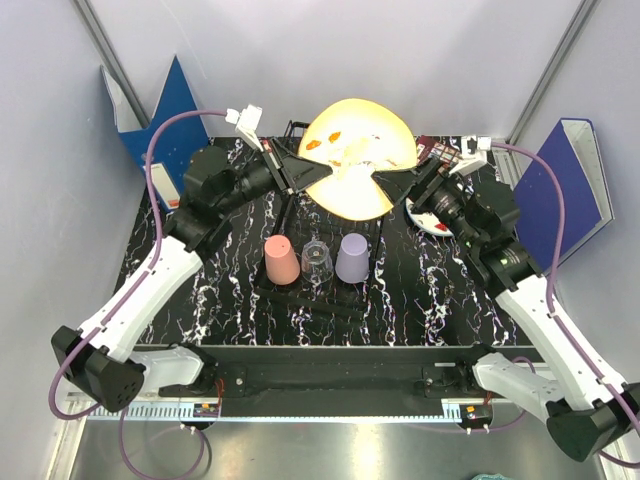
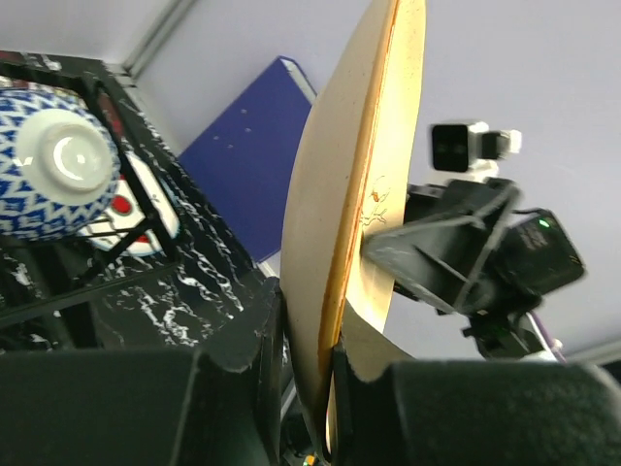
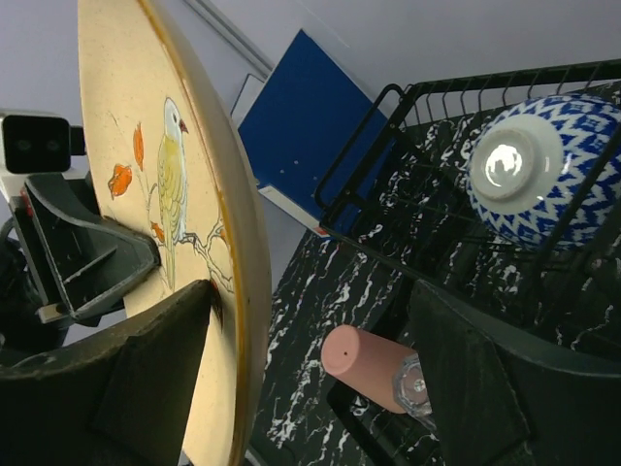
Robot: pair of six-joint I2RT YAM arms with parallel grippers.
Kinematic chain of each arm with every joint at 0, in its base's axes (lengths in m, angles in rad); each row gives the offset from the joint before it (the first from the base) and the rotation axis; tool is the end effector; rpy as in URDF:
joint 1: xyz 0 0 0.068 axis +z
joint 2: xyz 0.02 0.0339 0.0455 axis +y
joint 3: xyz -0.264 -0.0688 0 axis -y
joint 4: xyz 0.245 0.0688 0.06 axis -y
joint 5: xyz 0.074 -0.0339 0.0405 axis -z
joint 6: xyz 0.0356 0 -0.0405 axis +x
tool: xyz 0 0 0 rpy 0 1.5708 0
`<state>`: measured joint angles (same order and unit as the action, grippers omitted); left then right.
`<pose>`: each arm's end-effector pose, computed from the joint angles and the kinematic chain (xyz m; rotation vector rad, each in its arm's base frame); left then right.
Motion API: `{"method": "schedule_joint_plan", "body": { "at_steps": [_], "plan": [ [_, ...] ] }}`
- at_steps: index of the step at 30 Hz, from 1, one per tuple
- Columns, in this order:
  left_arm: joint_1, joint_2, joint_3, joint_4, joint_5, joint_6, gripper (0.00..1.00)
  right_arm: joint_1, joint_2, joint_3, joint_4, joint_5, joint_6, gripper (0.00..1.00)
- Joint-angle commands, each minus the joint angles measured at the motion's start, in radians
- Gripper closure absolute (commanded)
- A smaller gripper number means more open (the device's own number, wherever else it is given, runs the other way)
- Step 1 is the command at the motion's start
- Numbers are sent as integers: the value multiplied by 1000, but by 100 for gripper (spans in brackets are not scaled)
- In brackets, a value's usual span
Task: Unload the mixed dishes from the dish rack
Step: Pick up the plate from the dish rack.
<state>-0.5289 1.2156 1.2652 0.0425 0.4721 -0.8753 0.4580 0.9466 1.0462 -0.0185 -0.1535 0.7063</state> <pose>0.2294 -0.1528 0.4428 0.1419 1.6717 -1.4468 0.1881 0.0988 0.4206 0.0648 1.5815 1.0419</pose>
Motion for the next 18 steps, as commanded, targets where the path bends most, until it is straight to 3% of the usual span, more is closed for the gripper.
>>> {"method": "schedule_joint_plan", "body": {
  "at_steps": [1,5,6,9,10,15,16,18],
  "plan": [
    [-3,-65,2,263,77,-67,100,4,33,11,100,-55,19,15],
    [-3,-70,-20,264,74,-68,100,4,58,6,135,-83,24,32],
    [-3,-73,-26,257,73,-65,100,5,57,3,140,-84,25,43],
    [-3,-73,-21,238,60,-47,100,4,49,-8,149,-81,28,57],
    [-3,-70,-20,235,56,-41,100,4,41,-12,149,-78,27,67],
    [-2,-47,-3,217,36,-37,100,4,14,-25,124,-54,19,95],
    [-2,-45,-1,215,31,-39,100,4,5,-25,118,-49,18,100],
    [-2,-34,6,208,19,-39,100,4,-8,-23,104,-44,7,100]
  ]
}}
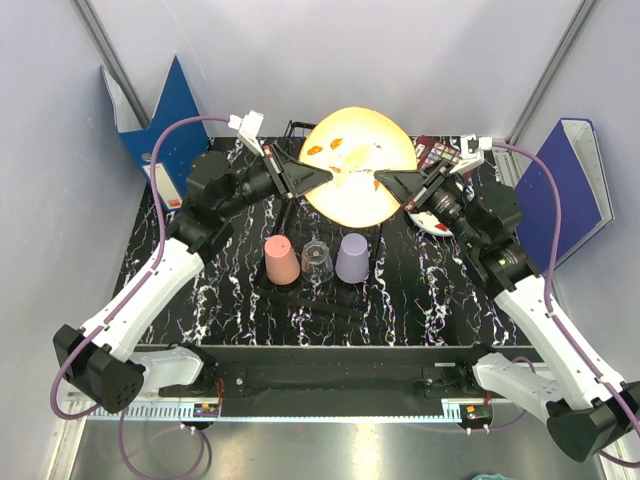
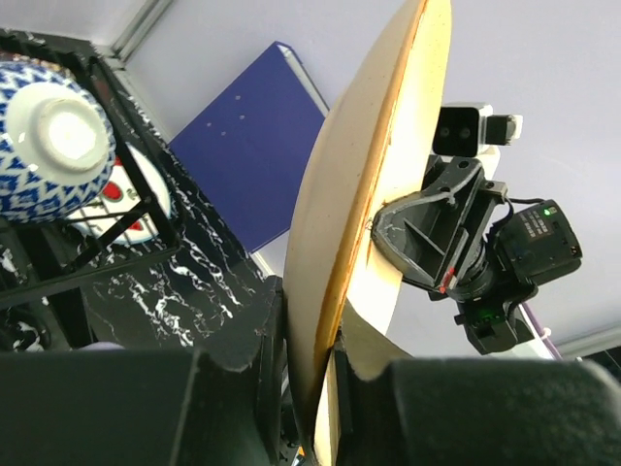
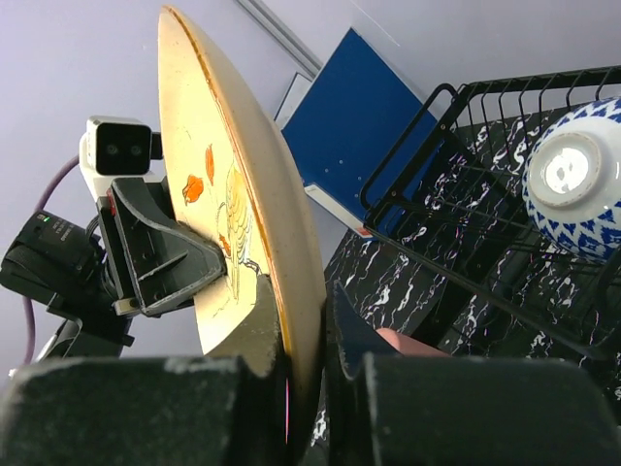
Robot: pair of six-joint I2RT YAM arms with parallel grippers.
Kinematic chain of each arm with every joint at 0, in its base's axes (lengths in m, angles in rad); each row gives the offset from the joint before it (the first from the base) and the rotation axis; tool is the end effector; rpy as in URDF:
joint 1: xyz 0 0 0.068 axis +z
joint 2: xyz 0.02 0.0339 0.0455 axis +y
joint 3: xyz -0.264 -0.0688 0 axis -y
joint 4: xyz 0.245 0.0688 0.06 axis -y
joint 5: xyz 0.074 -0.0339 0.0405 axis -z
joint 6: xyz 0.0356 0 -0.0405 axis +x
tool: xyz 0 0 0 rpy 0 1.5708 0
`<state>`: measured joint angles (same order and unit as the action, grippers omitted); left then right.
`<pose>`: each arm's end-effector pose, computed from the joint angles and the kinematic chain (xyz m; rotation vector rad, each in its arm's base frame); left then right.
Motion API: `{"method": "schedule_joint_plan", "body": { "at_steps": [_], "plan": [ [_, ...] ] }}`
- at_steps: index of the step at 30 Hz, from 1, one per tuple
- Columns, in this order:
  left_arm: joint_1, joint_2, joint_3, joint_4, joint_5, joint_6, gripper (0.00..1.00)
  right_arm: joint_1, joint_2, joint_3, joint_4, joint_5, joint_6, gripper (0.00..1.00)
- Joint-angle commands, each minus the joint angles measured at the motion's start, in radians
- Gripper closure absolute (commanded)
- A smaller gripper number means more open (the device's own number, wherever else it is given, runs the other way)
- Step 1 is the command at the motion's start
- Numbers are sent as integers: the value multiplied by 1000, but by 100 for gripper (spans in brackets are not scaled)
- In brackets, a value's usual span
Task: Unload the mixed dishes from the dish rack
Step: Pick up the plate from the dish rack.
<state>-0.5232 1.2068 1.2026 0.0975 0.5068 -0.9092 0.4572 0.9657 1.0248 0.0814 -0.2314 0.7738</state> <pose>0.2304 -0.1528 0.4290 0.1420 1.6857 -1.4907 0.1924 0.1038 0.4202 0.0390 1.5429 1.1621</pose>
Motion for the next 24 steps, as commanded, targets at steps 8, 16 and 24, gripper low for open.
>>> {"method": "schedule_joint_plan", "body": {
  "at_steps": [8,16,24],
  "plan": [
    [26,28,149,82,-42,23,15,6,-53,29,-52,55,-93,100],
    [152,43,218,19,-56,-14,1,-2,-93,95,-172,211,-154,100],
    [184,-96,107,2,-151,35,1,-305,36,321,-302,167,-88,100]
  ]
}}
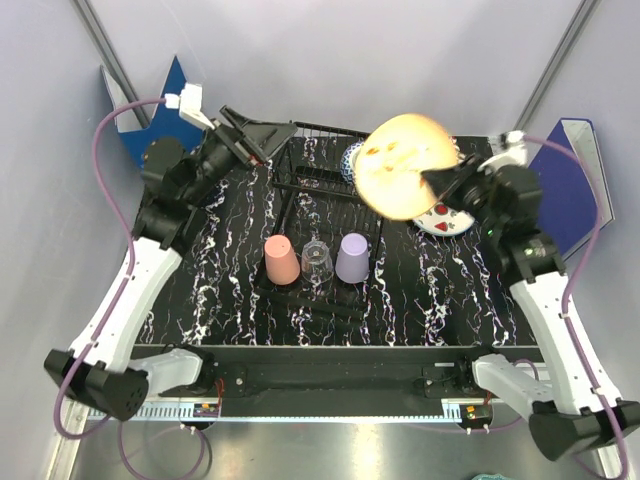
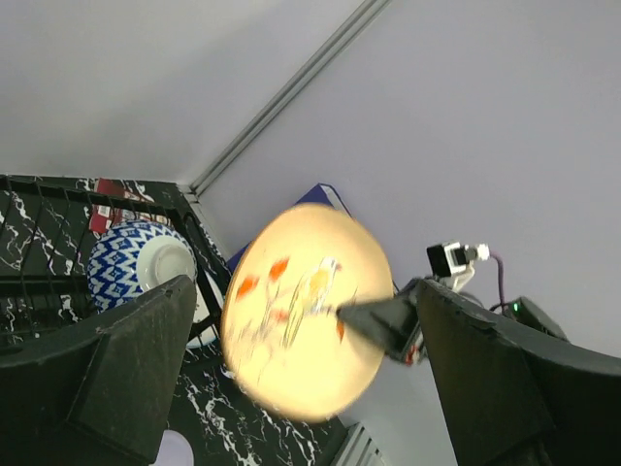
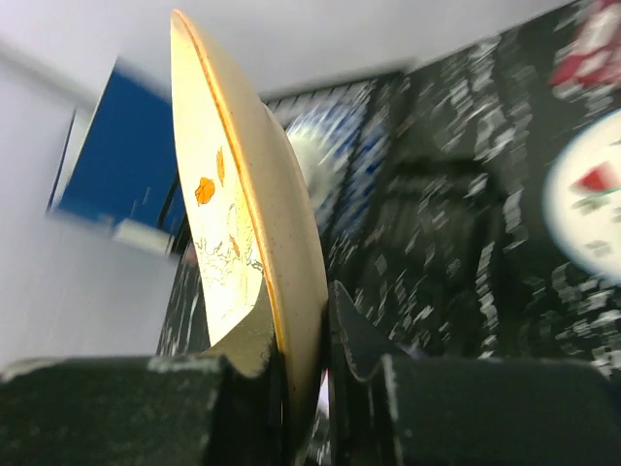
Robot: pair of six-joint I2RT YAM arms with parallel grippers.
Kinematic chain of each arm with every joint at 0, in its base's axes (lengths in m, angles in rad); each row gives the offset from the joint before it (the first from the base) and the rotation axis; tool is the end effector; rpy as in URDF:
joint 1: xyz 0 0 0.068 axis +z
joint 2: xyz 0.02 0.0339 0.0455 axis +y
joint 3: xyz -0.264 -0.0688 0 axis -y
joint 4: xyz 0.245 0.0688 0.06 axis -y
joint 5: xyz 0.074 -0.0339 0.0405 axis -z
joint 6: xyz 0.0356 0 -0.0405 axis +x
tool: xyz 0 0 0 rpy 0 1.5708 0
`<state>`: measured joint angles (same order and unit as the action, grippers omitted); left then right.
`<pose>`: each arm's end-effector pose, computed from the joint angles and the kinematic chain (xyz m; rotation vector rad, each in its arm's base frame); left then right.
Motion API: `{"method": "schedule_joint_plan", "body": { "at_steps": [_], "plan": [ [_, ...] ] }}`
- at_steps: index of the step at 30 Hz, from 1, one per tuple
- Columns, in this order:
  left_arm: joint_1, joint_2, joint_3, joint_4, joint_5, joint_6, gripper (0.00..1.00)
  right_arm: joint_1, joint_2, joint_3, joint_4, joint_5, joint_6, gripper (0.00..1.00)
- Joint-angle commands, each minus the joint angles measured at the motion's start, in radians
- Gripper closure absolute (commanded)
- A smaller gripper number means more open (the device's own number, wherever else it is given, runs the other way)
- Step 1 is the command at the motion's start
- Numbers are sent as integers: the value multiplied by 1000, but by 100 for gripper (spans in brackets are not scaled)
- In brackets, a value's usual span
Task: Unload the mixed dishes from the dish rack
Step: Pick up the plate from the dish rack, then place the plate at the center of the board.
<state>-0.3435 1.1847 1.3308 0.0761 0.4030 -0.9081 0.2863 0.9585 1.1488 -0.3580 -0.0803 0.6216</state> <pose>0.2386 -0.1002 0.4766 -0.0480 1.4956 -1.3024 0.1963 0.0608 0.4165 0.2394 1.7794 0.7296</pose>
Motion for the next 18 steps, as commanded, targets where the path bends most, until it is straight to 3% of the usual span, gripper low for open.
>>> {"method": "schedule_joint_plan", "body": {
  "at_steps": [1,6,11,18],
  "plan": [
    [6,-88,-27,11,-46,40,1,-137,66,222,130,45,53,100],
    [6,-137,-65,-13,-56,78,1,-281,230,330,126,-27,160,100],
    [6,-189,-125,-39,-82,109,1,-435,342,310,128,-26,260,100],
    [3,-224,-206,-73,-138,141,1,-483,448,227,171,-16,271,100]
  ]
}}
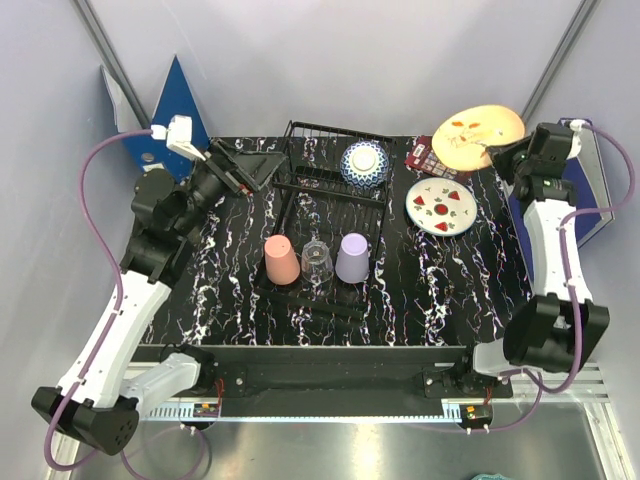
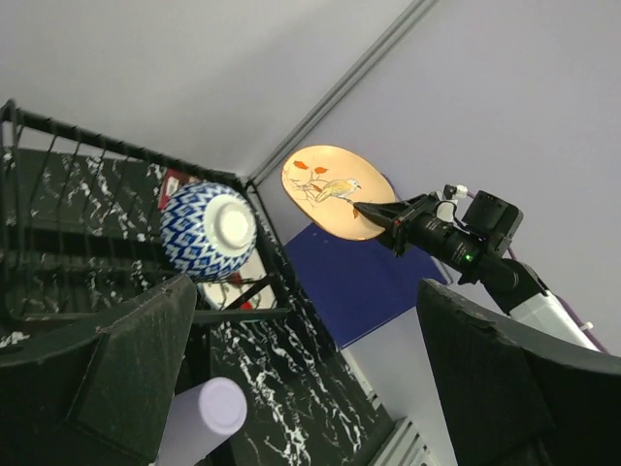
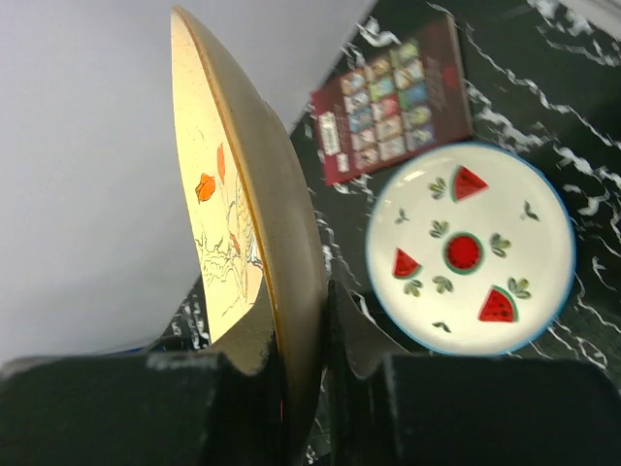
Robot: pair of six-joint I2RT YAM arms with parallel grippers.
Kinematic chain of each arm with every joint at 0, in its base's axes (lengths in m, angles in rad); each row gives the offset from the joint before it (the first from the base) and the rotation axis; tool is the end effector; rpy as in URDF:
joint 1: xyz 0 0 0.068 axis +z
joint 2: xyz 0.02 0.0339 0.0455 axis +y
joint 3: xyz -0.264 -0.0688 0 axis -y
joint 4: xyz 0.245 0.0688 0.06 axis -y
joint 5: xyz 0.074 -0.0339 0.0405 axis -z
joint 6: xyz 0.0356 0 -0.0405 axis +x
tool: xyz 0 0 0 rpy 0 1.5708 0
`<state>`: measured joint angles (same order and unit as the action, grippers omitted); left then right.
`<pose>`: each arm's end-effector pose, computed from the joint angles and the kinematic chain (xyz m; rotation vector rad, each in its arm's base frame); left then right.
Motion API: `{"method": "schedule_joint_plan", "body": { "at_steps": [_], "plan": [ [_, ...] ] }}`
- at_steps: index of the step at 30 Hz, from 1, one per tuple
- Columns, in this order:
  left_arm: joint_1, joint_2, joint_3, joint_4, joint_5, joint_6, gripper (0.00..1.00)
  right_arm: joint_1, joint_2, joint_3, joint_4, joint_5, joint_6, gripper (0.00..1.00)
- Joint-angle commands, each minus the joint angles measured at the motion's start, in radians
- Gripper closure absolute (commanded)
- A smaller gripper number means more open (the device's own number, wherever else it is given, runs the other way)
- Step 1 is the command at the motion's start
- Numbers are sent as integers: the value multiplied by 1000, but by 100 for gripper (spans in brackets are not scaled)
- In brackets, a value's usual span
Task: Unload the mixed dishes from the dish rack
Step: Place the plate at the center of the board.
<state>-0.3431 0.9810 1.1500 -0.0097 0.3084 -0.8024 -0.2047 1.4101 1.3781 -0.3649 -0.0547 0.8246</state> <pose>0.1952 -0.0812 0.4504 -0.0750 1.5222 -1.1493 0.3192 -0.0643 0.3839 0.9505 1.7547 0.4568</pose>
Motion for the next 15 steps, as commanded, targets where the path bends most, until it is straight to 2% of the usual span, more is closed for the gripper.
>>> {"method": "schedule_joint_plan", "body": {
  "at_steps": [1,10,15],
  "plan": [
    [4,-19,-32,13,-35,32,1,8,10,-36,199,-43,79,100],
    [4,-15,-133,13,-23,29,1,5,101,-235,334,-62,107,100],
    [4,-22,-159,13,-37,40,1,5,142,-270,357,-68,97,100]
  ]
}}
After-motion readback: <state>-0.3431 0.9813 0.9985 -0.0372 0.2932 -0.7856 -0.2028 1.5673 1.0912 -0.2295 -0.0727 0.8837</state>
